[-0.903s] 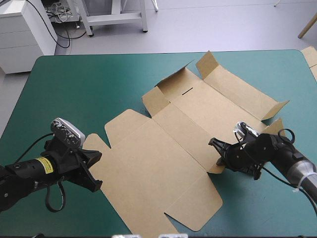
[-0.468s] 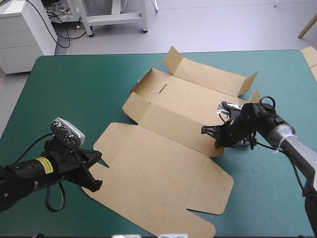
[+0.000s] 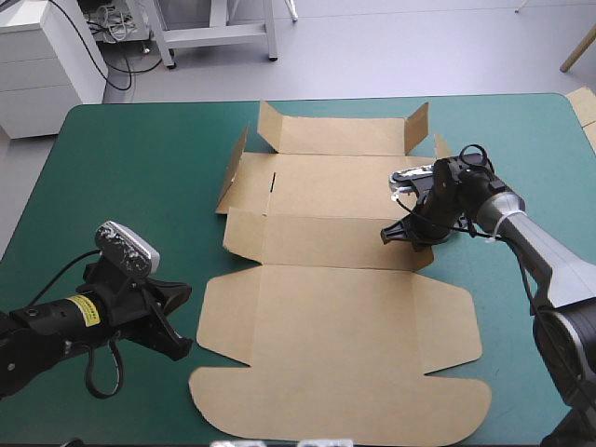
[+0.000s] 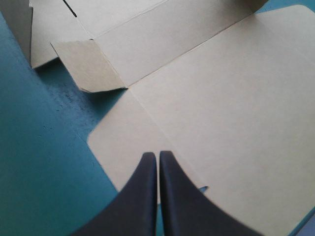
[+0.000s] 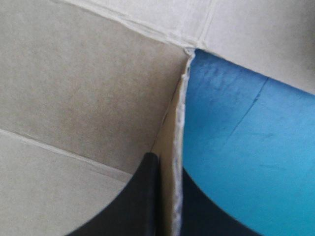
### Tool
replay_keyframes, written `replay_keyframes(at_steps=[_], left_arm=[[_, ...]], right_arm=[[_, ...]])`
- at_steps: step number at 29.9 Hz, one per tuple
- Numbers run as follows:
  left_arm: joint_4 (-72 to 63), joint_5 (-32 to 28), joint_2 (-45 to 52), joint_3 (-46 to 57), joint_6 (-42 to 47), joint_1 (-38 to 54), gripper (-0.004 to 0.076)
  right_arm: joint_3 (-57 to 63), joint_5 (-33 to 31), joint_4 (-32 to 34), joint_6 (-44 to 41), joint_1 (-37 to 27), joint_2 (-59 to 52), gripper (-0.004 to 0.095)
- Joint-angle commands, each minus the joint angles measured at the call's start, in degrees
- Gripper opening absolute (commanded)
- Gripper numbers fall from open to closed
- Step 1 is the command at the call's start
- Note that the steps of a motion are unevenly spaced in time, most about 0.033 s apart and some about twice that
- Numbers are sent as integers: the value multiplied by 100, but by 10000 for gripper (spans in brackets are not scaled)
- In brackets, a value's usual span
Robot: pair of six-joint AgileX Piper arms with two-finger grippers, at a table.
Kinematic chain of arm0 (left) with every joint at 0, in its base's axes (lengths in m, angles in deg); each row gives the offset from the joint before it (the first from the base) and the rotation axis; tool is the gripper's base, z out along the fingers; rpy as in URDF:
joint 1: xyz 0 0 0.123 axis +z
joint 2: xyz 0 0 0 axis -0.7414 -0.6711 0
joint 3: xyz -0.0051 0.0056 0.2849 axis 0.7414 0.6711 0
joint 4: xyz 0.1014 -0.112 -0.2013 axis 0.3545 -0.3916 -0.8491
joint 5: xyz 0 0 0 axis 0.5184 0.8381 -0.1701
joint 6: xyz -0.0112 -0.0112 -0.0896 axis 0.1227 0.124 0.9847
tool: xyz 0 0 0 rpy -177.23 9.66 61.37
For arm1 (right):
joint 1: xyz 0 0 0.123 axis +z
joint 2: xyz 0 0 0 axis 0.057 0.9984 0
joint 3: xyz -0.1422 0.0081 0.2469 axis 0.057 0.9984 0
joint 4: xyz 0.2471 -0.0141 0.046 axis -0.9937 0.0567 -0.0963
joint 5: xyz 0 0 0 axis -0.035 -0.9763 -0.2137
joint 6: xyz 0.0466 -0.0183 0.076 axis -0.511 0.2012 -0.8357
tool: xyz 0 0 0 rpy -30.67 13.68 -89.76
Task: Fold the box
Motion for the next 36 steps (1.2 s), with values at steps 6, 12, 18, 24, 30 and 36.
replay_keyframes(at_steps=[6, 12, 18, 24, 30, 36], left_arm=[[-146, -328, 23, -192, 43, 9, -8], [-146, -328, 23, -192, 43, 9, -8], [-146, -328, 23, -192, 43, 9, -8], [-146, -328, 23, -192, 43, 9, -8], [-146, -318, 23, -192, 43, 9, -8], [-146, -305, 23, -192, 43, 9, -8]], right_arm=[[-464, 370, 827, 1593, 13, -144, -16], [-480, 902, 609, 2868, 25, -144, -17], [-494, 1378, 589, 4166, 196, -139, -21], [-508, 1912, 626, 5289, 562, 2, -22], [-508, 2450, 666, 5854, 999, 145, -22], [-508, 3114, 680, 6524, 1333, 153, -21]])
